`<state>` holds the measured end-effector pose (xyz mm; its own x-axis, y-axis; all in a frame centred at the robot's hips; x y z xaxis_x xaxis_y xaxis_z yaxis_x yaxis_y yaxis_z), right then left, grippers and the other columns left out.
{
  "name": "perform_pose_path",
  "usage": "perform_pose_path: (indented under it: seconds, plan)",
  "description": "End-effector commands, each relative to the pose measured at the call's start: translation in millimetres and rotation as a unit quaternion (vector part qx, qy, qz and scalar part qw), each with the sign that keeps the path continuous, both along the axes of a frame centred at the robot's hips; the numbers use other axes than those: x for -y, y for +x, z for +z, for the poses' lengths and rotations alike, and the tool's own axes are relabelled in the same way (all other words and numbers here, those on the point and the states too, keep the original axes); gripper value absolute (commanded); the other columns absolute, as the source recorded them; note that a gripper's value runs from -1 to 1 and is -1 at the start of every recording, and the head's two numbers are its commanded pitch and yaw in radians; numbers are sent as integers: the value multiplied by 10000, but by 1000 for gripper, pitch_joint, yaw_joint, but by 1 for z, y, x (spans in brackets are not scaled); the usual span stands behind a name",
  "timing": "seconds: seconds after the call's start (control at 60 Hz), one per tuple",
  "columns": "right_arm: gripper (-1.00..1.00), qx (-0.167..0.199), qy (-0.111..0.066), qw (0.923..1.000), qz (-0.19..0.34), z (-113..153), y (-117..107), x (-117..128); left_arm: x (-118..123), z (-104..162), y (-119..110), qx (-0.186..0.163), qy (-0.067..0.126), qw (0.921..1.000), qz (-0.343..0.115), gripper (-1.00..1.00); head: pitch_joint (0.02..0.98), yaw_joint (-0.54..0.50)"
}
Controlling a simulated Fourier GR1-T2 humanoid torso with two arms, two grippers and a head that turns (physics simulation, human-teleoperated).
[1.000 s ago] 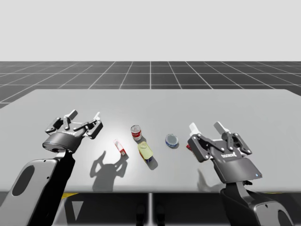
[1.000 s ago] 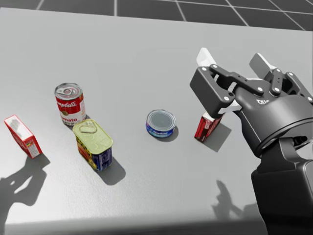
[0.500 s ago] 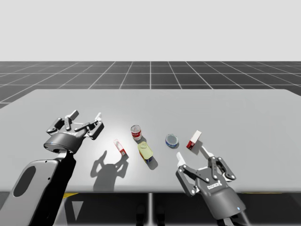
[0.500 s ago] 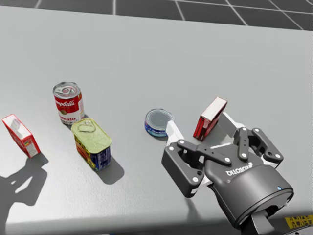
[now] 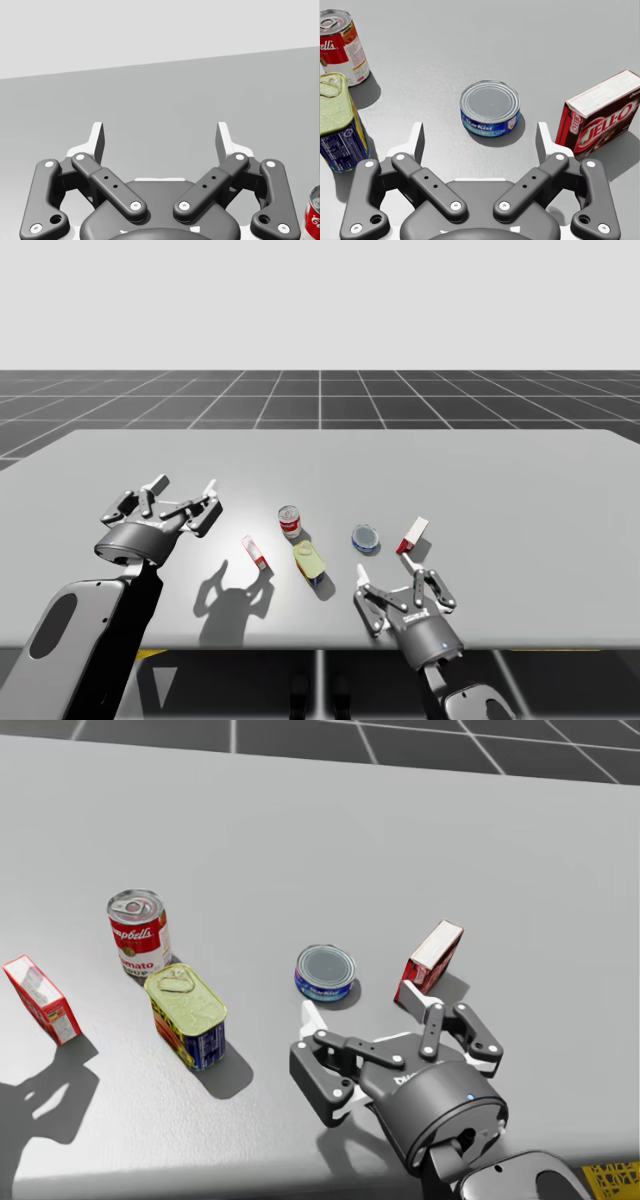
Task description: Pick up the tuna fish can and lift it.
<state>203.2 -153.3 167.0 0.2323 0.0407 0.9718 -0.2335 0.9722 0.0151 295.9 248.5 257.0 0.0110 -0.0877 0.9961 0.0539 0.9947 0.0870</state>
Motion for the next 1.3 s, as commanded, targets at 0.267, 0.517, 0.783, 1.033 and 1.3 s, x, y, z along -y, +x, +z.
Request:
perform_pose_path:
  seconds: [0.267,0.517,0.783,1.033,1.3]
  plan:
    - [-1000,-257,-329,9991,-116,-18,42,-9,0,0,0,-9,19,10000,20,-1000,826,-183]
    - [-1000,-457,-465,9978,-139,-23,64,-18,0,0,0,6,45,10000,50,-1000,825,-183]
    - [-1000,-726,-458,9961,-198,-28,84,-17,-1,0,0,-11,45,10000,54,-1000,827,-178]
    - [-1000,-917,-532,9942,-162,-33,94,-16,-1,-1,1,-22,51,10000,56,-1000,825,-172]
    - [966,-927,-781,9926,-48,-38,90,-18,0,-2,1,-31,64,10000,48,-1000,818,-173]
